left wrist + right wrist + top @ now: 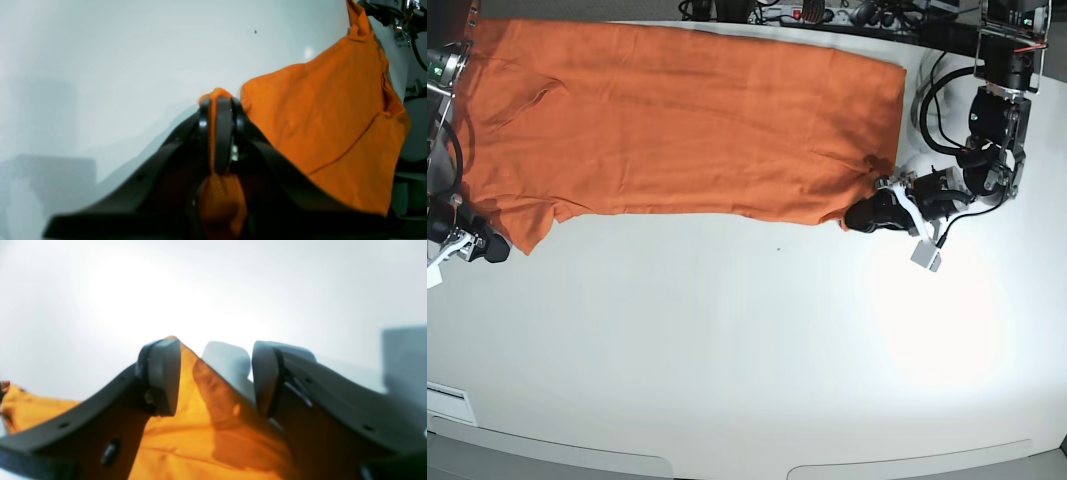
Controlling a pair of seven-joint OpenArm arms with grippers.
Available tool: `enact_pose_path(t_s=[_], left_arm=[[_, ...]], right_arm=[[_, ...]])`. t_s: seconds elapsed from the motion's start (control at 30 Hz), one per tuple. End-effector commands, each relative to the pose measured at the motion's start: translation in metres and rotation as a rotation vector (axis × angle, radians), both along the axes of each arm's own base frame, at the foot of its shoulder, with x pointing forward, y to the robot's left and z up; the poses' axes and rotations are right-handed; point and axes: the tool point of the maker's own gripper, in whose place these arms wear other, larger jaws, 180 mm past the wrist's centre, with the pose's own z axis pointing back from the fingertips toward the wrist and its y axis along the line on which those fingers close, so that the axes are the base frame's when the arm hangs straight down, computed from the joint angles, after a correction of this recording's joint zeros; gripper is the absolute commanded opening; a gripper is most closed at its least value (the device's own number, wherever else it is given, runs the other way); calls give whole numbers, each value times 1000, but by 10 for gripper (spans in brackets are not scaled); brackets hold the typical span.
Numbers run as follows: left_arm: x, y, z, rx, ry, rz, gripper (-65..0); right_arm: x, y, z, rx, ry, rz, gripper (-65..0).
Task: Fold the T-shirt properly
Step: 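Move the right gripper to the other hem corner and grasp it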
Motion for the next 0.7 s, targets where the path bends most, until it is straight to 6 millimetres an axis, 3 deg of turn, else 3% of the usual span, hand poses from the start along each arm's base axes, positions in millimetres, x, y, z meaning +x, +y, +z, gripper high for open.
enact_pose_path(t_s=[0.0,0.27,0.33,0.37,0.43,0.47,0.67], left_arm=[[-1,9,-3,54,15,-10,-650],[-1,9,-3,53,14,-9,-650],[-1,9,-3,53,14,-9,-650],[-1,9,-3,52,13,-8,-650],[2,9,-1,46,0,1,-650],[3,9,0,44,-4,2,-650],[19,10,13,53,-50,5,-650]], right_arm=[[-1,-1,4,-9,16,25,-291],[-26,39,-26,-8,162,199,-307],[-26,42,-28,-14,168,215,-363],[-24,42,-27,-14,158,211,-421],[-18,40,-22,-18,123,194,-600],[-14,38,-20,-21,104,185,-650],[11,36,3,-69,-17,179,-650]])
